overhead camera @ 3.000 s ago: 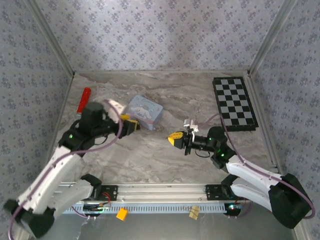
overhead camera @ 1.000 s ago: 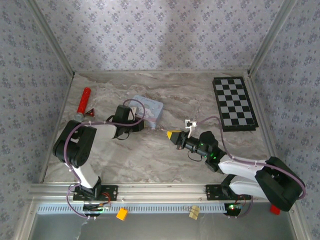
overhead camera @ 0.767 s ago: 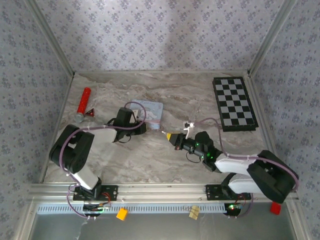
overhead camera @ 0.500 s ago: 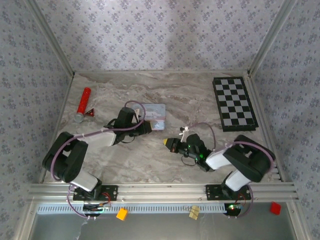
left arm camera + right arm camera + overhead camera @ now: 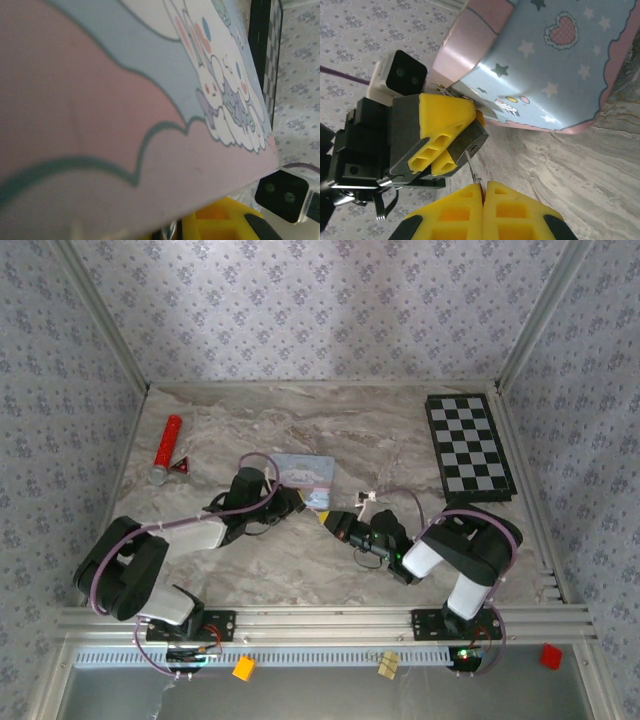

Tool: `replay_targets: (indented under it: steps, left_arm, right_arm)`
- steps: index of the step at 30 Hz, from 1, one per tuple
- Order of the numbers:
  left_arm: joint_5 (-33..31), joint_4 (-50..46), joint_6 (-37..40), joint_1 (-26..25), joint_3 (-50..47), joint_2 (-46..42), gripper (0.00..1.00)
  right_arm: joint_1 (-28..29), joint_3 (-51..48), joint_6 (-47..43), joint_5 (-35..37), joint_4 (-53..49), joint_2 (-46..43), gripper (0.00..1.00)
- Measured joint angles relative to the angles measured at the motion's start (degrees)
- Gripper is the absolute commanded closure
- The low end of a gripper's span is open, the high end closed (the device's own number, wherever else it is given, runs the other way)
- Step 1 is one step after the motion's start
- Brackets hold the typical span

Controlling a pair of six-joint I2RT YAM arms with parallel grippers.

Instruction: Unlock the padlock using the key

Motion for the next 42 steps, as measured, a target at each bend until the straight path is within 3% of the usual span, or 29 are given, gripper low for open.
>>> replay_targets:
  steps: [18, 42]
  left_arm:
    - [-0.17, 13.09, -10.45, 0.0, -3.56, 0.02, 1.0]
    - [0.79, 17.03, -11.39, 0.0, -4.35, 0.02, 1.0]
  right_arm:
    - [-2.67, 2.78, 8.13, -5.07, 0.92, 0.9, 1.0]
    - [-4.02, 3.15, 9.88, -7.34, 0.94, 1.03, 1.0]
